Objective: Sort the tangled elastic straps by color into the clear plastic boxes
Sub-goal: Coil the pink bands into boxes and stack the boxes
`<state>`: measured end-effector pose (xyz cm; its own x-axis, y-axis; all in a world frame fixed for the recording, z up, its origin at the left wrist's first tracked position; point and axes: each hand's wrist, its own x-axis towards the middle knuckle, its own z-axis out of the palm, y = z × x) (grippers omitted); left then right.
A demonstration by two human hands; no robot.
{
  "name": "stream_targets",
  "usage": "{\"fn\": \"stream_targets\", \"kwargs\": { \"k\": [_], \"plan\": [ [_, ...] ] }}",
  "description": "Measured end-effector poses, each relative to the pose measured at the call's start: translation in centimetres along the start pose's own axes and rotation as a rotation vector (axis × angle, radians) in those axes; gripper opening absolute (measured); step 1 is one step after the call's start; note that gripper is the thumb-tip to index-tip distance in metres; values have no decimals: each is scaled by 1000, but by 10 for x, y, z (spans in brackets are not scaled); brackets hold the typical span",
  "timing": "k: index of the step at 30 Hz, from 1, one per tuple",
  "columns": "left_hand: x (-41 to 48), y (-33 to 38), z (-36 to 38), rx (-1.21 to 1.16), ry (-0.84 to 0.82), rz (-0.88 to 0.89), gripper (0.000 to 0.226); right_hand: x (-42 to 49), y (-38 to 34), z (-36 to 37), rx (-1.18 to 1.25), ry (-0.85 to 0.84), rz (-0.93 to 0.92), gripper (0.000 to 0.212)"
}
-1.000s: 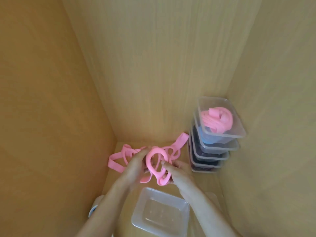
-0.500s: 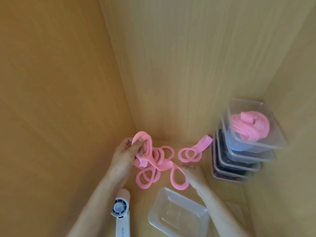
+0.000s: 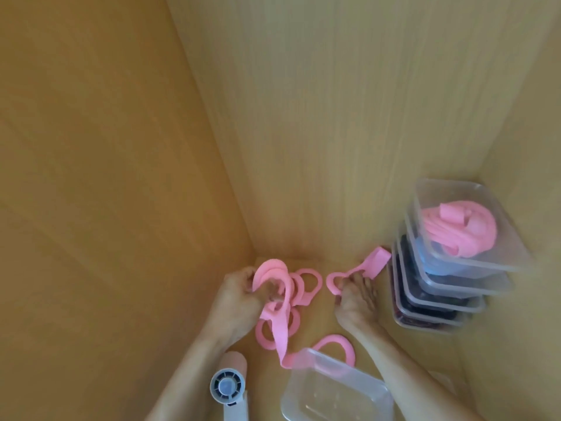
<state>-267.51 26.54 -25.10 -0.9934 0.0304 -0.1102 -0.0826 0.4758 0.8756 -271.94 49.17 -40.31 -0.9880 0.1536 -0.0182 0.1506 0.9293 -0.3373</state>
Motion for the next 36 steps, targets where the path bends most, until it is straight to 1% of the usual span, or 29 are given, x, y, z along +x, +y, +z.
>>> {"fn": "stream_targets", "kwargs": {
  "k": [1, 3, 5, 7, 10, 14, 19, 21, 23, 25, 28, 33, 36],
  "plan": [
    [1, -2, 1, -23, 4, -40, 13, -1, -5, -8, 138, 19, 24, 21],
    [4, -3, 5, -122, -24, -130, 15, -7, -15, -30, 534, 21, 96, 0],
    [6, -1, 8, -194, -29, -169, 18, -15, -25, -55, 843, 18, 95, 12],
    [7, 5, 10, -261, -31, -159, 17, -25, -35, -81, 971, 32, 37, 15],
    [9, 18, 14, -338, -52, -106, 16, -38, -51, -119, 1036, 78, -46, 14],
    [7, 39, 18, -369, -78, 4, 15, -58, -69, -149, 1076, 84, -117, 15],
    [-3, 56, 21, -469, -180, 87, 13, -75, -77, -149, 1171, 50, -80, 10],
    [-8, 62, 21, -468, -222, 130, 17, -79, -77, -152, 1254, 30, -124, 3],
    [-12, 67, 19, -489, -256, 175, 24, -81, -76, -159, 1304, 26, -157, 7],
    [-14, 71, 17, -473, -289, 224, 28, -80, -74, -168, 1302, 27, -155, 9],
    [-15, 79, 12, -429, -321, 286, 24, -77, -70, -185, 1282, 27, -160, 11],
    [-10, 96, 10, -429, -302, 333, 22, -76, -70, -217, 1305, 9, -110, 7],
    [-7, 113, 8, -460, -293, 356, 24, -73, -75, -242, 1320, 0, -108, 13]
  ]
}}
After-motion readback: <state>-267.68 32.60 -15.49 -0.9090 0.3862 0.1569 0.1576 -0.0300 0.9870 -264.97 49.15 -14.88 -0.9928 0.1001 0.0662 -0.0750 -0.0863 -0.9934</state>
